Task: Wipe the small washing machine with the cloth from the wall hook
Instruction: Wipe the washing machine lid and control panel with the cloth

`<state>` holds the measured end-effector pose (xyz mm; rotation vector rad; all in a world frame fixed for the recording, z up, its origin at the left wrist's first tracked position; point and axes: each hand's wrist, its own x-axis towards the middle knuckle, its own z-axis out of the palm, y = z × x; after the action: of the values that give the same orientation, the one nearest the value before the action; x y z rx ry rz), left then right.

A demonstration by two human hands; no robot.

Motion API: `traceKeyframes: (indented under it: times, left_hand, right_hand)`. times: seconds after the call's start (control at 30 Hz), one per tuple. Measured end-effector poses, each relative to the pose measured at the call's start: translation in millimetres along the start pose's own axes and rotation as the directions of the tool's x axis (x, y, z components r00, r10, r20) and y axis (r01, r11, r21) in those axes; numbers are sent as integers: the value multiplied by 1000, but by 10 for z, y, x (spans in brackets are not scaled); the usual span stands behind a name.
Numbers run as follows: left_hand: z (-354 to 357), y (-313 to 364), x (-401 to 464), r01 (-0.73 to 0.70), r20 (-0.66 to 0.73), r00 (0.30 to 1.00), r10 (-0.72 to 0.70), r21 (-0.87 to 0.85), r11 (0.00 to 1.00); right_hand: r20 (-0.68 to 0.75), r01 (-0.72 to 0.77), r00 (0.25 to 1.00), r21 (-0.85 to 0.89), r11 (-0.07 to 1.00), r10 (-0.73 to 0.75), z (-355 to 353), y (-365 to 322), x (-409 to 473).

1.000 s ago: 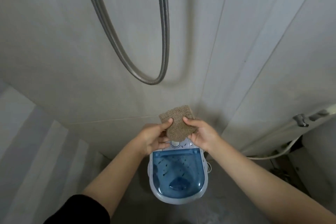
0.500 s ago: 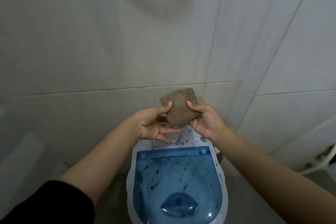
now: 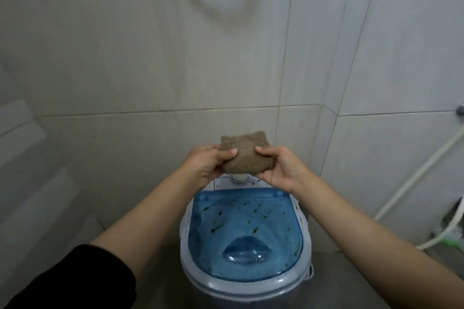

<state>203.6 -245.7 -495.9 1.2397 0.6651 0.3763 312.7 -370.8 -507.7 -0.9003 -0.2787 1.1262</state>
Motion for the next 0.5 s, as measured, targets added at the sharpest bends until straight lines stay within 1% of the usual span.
traceKeyframes:
  times: [0.1,0.2,0.27,0.33,0.4,0.43,0.5]
  left_hand:
    - [-58,42,-167,-86,5,996,86,171,981]
    - [-95,71,-301,-217,11,974,225,318,923]
    - [-113,64,-381,-271,-19,954,300,377,886]
    - [-176,17,-419,-292,-60,932,357,460,839]
    - [-291,-58,-448,-277,-87,916,393,570,774]
    - [-365,-93,-475,-263,-81,917,391,616,743]
    - [-554,-178,-548,-248,-11,931,365,715,654]
  right_hand:
    - [49,-57,997,-21,998,58,41,-4,-143]
    - [13,-81,996,-116,990,83,116,26,-214]
    - [-32,-90,996,-186,978,86,196,42,-248]
    - [-102,-93,992,-239,967,70,268,78,-259]
    - [-180,-87,983,-261,961,40,319,123,-235]
    - [-214,-85,976,-276,957,25,339,149,-198]
    - [-271,-76,962,-340,937,-20,395,214,-122]
